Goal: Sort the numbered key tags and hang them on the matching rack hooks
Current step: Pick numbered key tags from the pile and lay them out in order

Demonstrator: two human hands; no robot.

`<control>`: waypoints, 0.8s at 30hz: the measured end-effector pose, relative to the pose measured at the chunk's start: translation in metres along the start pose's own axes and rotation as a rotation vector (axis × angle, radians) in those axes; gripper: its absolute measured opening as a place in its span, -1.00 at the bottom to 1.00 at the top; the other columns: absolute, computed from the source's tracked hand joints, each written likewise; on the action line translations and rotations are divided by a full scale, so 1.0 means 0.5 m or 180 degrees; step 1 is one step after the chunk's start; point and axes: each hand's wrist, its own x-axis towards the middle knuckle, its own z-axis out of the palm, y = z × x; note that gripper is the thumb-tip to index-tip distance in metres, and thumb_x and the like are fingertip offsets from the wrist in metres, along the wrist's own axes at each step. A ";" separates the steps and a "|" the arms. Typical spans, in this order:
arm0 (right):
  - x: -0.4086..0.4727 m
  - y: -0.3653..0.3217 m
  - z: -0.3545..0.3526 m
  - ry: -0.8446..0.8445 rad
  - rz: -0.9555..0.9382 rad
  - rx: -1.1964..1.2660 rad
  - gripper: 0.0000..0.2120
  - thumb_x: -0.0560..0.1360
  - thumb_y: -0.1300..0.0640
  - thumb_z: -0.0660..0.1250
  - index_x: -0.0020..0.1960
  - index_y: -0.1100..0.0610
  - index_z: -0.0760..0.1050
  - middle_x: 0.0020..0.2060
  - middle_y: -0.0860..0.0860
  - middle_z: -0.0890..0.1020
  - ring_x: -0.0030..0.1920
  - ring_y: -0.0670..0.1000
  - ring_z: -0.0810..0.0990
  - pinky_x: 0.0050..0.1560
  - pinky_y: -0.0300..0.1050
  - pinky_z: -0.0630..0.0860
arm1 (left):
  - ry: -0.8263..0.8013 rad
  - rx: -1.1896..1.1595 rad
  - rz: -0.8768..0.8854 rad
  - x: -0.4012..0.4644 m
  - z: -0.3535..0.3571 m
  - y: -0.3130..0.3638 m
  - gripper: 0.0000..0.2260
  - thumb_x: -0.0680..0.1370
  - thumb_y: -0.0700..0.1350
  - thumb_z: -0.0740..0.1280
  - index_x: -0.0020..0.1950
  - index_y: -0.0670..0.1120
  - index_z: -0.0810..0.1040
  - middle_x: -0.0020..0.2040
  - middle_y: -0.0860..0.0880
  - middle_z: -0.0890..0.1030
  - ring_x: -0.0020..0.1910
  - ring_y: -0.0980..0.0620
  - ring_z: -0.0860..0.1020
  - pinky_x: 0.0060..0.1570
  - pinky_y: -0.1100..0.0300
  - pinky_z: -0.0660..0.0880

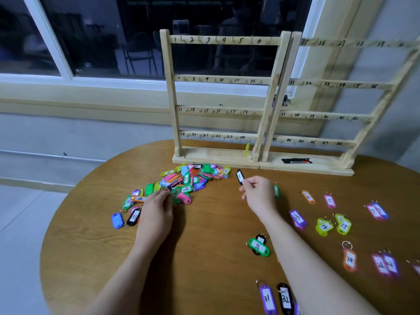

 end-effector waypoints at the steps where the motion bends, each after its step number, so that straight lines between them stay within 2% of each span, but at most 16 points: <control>1: 0.005 0.004 -0.007 0.0046 0.0071 -0.0076 -0.75 0.64 0.19 0.28 -0.21 0.10 0.57 -0.25 0.00 0.69 -0.41 -0.09 0.59 -0.40 -0.21 0.46 | 0.0000 0.0003 0.0002 0.000 0.000 -0.001 -0.87 0.62 -0.19 0.34 0.06 -0.19 0.67 -0.07 -0.08 0.61 -0.07 -0.11 0.54 -0.03 0.08 0.43; 4: 0.012 0.019 -0.023 0.0071 0.0267 -0.0305 -0.66 0.63 0.22 0.28 -0.31 0.11 0.57 -0.27 0.04 0.69 -0.37 -0.04 0.62 -0.41 -0.19 0.50 | -0.0039 0.0058 0.0052 -0.001 0.000 -0.003 -0.87 0.60 -0.22 0.37 0.06 -0.20 0.70 -0.09 -0.06 0.63 -0.11 -0.09 0.55 -0.06 0.08 0.45; 7: 0.023 0.036 -0.027 0.0074 0.0480 -0.0441 -0.70 0.63 0.17 0.30 -0.25 0.15 0.64 -0.21 0.06 0.72 -0.26 0.03 0.68 -0.35 -0.14 0.54 | -0.0121 0.0179 0.0033 -0.002 -0.003 0.000 -0.86 0.58 -0.19 0.40 0.08 -0.17 0.71 -0.04 -0.09 0.68 -0.06 -0.11 0.60 -0.02 0.04 0.52; 9: 0.031 0.050 -0.025 0.0115 0.0598 -0.0658 -0.74 0.63 0.11 0.33 -0.14 0.19 0.67 -0.20 0.06 0.71 -0.25 0.03 0.67 -0.40 -0.20 0.48 | -0.0180 0.0300 -0.0014 -0.005 -0.006 0.010 -0.86 0.57 -0.13 0.42 0.09 -0.12 0.70 -0.03 -0.08 0.69 -0.07 -0.06 0.59 -0.04 0.07 0.51; 13: 0.035 0.061 -0.035 0.0205 0.0591 -0.1107 -0.73 0.62 0.01 0.35 -0.13 0.19 0.59 -0.17 0.10 0.65 -0.25 0.08 0.60 -0.47 -0.21 0.30 | -0.0287 0.0129 -0.0001 -0.005 0.002 0.066 -0.94 0.55 -0.10 0.44 -0.01 -0.01 0.69 -0.14 -0.03 0.65 -0.14 -0.04 0.58 -0.12 0.10 0.46; 15: 0.027 0.052 -0.054 0.0190 0.0485 -0.1183 -0.70 0.62 -0.01 0.34 -0.18 0.17 0.56 -0.26 0.08 0.62 -0.25 0.08 0.58 -0.46 -0.19 0.29 | -0.0508 -0.0127 0.0025 0.004 0.022 0.121 -0.97 0.56 -0.06 0.42 -0.07 0.07 0.65 -0.16 0.07 0.64 -0.16 0.09 0.58 -0.15 0.15 0.47; 17: 0.012 0.045 -0.085 0.0202 0.0373 -0.1127 -0.62 0.62 0.00 0.33 -0.33 0.13 0.45 -0.41 0.03 0.51 -0.36 0.05 0.50 -0.45 -0.15 0.30 | -0.0701 -0.0363 0.0123 0.015 0.054 0.184 -0.94 0.56 -0.04 0.41 -0.11 0.04 0.62 -0.22 0.12 0.63 -0.22 0.19 0.57 -0.19 0.20 0.49; 19: -0.005 0.046 -0.124 0.0256 0.0256 -0.1088 -0.56 0.62 0.02 0.34 -0.39 0.12 0.39 -0.48 0.02 0.46 -0.41 0.04 0.45 -0.44 -0.10 0.37 | -0.0881 -0.0498 0.0203 0.023 0.094 0.245 -0.89 0.58 -0.01 0.39 -0.12 0.01 0.61 -0.25 0.10 0.62 -0.25 0.17 0.56 -0.21 0.16 0.52; 21: -0.021 0.055 -0.171 0.0332 0.0152 -0.1052 -0.57 0.61 0.02 0.36 -0.39 0.15 0.45 -0.48 0.03 0.51 -0.40 0.02 0.51 -0.40 -0.03 0.48 | -0.1066 -0.0501 0.0272 0.028 0.134 0.299 -0.86 0.59 0.02 0.37 -0.13 0.02 0.61 -0.25 0.09 0.61 -0.24 0.12 0.56 -0.24 0.16 0.48; 24: -0.044 0.077 -0.245 0.0500 -0.0015 -0.0916 -0.61 0.60 0.01 0.37 -0.37 0.10 0.47 -0.48 -0.03 0.53 -0.39 0.00 0.51 -0.36 -0.12 0.36 | -0.1286 -0.0398 0.0325 0.032 0.189 0.355 -0.85 0.60 0.03 0.37 -0.08 0.00 0.65 -0.19 0.03 0.65 -0.20 0.02 0.58 -0.24 0.16 0.44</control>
